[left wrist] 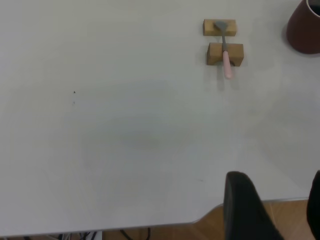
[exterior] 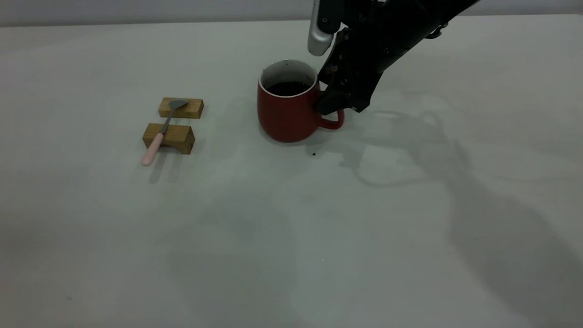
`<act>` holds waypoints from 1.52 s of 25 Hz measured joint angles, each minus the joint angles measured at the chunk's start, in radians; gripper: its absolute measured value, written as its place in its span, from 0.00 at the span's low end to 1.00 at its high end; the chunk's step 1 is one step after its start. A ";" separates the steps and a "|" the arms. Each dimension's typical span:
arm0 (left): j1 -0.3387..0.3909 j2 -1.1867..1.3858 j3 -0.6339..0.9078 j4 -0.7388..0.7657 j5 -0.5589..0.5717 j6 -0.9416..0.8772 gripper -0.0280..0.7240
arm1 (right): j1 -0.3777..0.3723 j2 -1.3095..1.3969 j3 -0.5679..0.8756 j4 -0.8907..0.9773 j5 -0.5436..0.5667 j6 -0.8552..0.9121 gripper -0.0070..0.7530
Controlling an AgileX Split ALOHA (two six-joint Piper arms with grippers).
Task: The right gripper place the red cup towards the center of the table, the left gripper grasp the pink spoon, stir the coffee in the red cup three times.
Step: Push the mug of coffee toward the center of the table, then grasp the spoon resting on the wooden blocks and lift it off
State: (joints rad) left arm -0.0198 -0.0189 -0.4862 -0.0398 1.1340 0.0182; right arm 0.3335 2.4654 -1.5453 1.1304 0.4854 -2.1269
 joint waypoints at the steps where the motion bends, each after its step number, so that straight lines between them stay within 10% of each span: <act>1: 0.000 0.000 0.000 0.000 0.000 0.000 0.55 | 0.000 0.000 0.000 -0.004 0.005 0.010 0.77; 8: 0.000 0.000 0.000 0.000 0.000 0.000 0.55 | -0.036 -0.119 0.000 -0.166 0.215 0.362 0.75; 15: 0.000 0.000 0.000 0.000 0.000 0.000 0.55 | -0.083 -0.398 0.000 -0.409 0.643 1.352 0.62; 20: 0.000 0.000 0.000 0.000 0.000 0.000 0.55 | -0.093 -0.604 0.049 -0.808 0.709 1.883 0.58; 38: 0.000 0.000 0.000 0.000 0.000 0.000 0.55 | -0.113 -1.685 0.976 -1.148 0.696 2.211 0.57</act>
State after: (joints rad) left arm -0.0198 -0.0189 -0.4862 -0.0398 1.1340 0.0182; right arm 0.2203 0.7802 -0.5697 -0.0180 1.1814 0.0842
